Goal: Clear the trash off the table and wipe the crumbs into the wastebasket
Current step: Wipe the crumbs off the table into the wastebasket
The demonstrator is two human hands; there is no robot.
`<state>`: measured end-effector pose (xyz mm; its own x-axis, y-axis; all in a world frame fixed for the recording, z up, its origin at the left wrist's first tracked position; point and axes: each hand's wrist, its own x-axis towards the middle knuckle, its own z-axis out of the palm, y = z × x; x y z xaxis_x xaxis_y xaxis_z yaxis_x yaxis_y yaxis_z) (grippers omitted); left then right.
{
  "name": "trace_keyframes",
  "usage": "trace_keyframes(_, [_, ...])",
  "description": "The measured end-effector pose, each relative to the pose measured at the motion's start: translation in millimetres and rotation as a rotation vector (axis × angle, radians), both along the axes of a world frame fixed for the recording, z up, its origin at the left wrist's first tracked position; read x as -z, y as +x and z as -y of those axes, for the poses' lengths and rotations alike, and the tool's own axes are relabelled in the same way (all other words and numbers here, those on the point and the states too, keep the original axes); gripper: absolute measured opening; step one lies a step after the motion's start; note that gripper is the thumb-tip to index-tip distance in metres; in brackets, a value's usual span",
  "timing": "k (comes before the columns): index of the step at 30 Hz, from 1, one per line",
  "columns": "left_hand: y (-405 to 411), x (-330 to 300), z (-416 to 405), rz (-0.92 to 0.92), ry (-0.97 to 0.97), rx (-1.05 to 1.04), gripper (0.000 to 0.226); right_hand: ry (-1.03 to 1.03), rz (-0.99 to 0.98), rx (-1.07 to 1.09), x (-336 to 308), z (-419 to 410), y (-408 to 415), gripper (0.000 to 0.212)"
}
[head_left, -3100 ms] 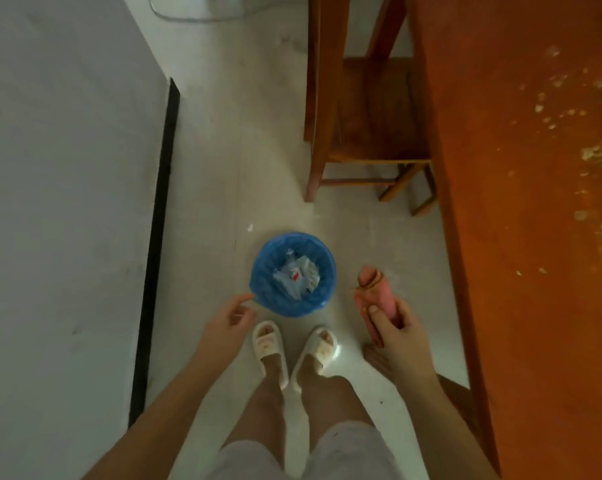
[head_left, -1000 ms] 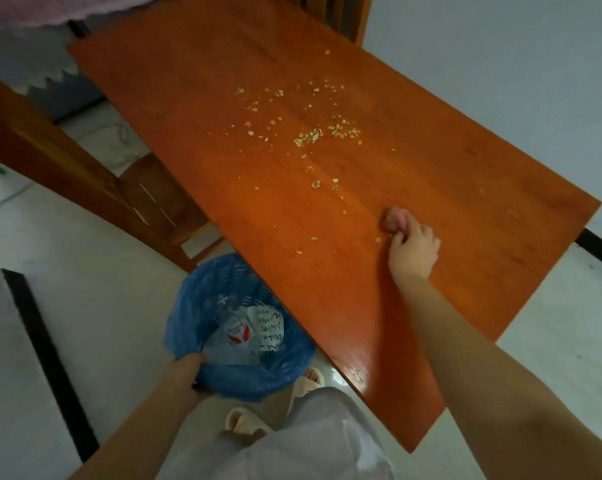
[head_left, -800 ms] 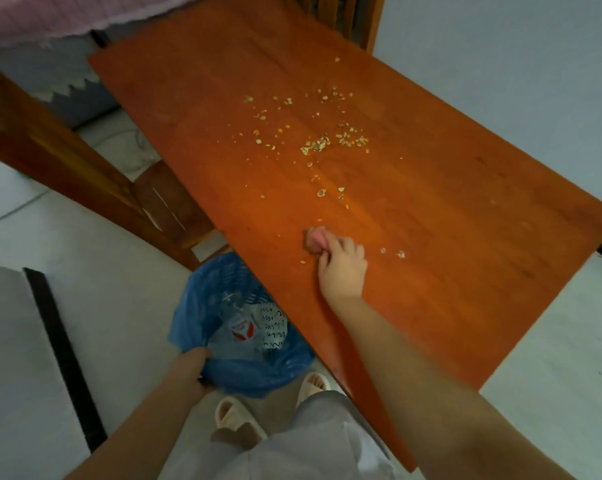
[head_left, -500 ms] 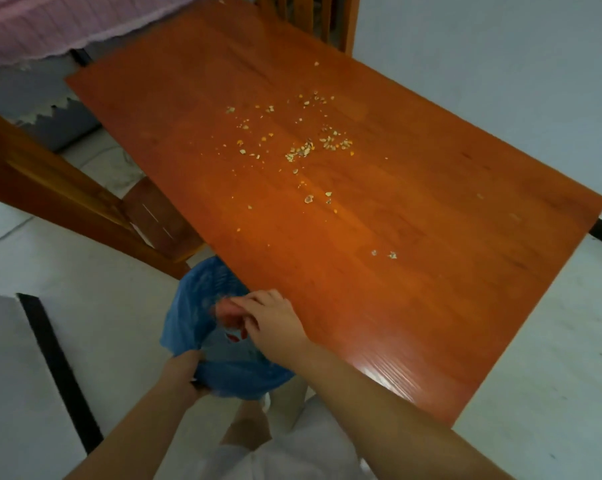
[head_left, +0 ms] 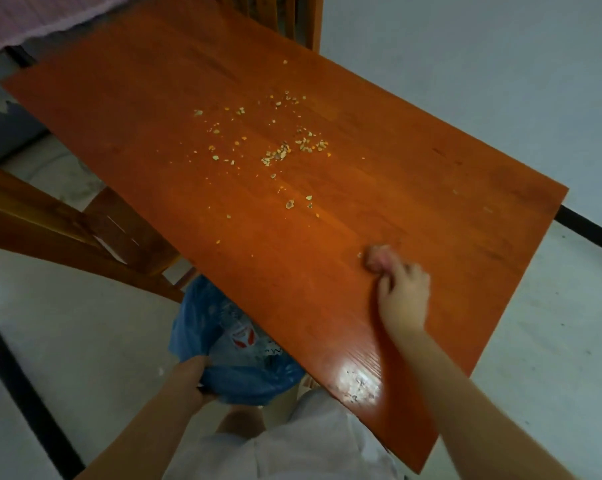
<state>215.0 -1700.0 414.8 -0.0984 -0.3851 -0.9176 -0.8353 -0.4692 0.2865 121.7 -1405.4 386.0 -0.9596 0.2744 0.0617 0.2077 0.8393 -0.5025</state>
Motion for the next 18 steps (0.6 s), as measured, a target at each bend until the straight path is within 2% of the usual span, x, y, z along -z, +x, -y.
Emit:
trace_keyframes(2, [-1, -5, 0, -0.006, 0.012, -0.009, 0.028, -0.013, -0.029, -0.214, 1, 53, 23, 0.036])
trace_keyframes(6, [-2, -14, 3, -0.006, 0.005, -0.042, 0.024, -0.114, 0.004, -0.671, -4, 135, 59, 0.045])
trace_keyframes(8, [-4, -19, 6, -0.010, -0.008, -0.045, 0.021, -0.264, 0.081, -0.819, -13, 149, 50, 0.045])
trace_keyframes(9, [-6, -20, 10, -0.011, -0.012, -0.044, 0.021, -0.383, 0.119, -0.824, -19, 147, 39, 0.043])
trace_keyframes(11, [-10, -20, 19, -0.017, -0.009, -0.050, 0.022, -0.542, 0.054, -0.697, -32, 132, 2, 0.044])
trace_keyframes(14, [-18, -19, 33, -0.044, 0.004, -0.064, 0.022, -0.496, -0.130, -0.279, -32, 81, -79, 0.039])
trace_keyframes(16, [-24, -19, 41, -0.064, 0.021, -0.082, 0.025, -0.363, -0.056, -0.021, -24, 46, -127, 0.040])
trace_keyframes(18, [-28, -19, 50, -0.068, 0.035, -0.084, 0.030, -0.268, 0.087, 0.097, -14, 32, -156, 0.045])
